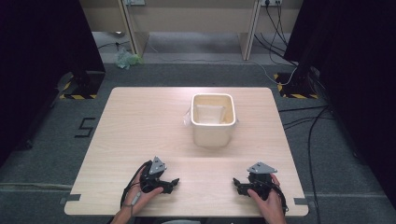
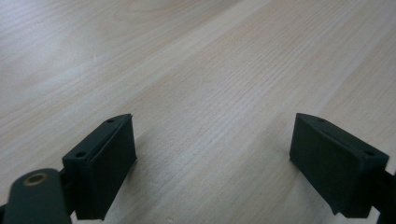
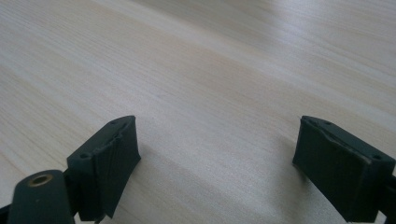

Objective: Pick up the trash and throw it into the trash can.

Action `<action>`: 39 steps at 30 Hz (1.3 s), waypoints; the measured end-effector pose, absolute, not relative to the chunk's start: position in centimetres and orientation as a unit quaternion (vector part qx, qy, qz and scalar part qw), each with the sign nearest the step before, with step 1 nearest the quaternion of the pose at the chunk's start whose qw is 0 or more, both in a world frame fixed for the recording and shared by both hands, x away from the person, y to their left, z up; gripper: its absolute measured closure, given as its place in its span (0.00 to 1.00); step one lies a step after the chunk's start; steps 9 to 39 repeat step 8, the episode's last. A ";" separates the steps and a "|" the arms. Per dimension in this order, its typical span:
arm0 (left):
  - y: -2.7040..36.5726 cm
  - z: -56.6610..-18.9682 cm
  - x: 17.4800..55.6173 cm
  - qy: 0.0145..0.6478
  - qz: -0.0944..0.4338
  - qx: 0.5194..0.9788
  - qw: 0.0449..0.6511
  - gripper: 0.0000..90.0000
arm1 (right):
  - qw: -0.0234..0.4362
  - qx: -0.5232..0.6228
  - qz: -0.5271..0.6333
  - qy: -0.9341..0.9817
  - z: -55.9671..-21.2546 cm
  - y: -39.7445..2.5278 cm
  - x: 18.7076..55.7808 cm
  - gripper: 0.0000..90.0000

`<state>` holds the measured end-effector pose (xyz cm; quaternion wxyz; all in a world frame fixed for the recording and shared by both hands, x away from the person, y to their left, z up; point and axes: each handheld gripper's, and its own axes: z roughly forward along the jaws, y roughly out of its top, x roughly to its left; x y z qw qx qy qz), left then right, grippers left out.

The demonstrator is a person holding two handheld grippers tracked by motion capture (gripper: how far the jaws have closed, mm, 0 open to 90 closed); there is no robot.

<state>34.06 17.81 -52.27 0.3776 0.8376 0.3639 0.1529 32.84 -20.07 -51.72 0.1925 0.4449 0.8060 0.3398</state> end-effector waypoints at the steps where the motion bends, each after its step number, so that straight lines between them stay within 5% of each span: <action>1: 17.8 -52.3 34.1 0.364 0.153 0.838 0.378 0.15 | 0.193 0.445 0.340 0.806 -51.7 -20.1 32.8 0.16; 39: 17.8 -52.3 34.1 0.363 0.152 0.838 0.379 0.14 | 0.193 0.444 0.340 0.806 -51.7 -20.1 32.9 0.15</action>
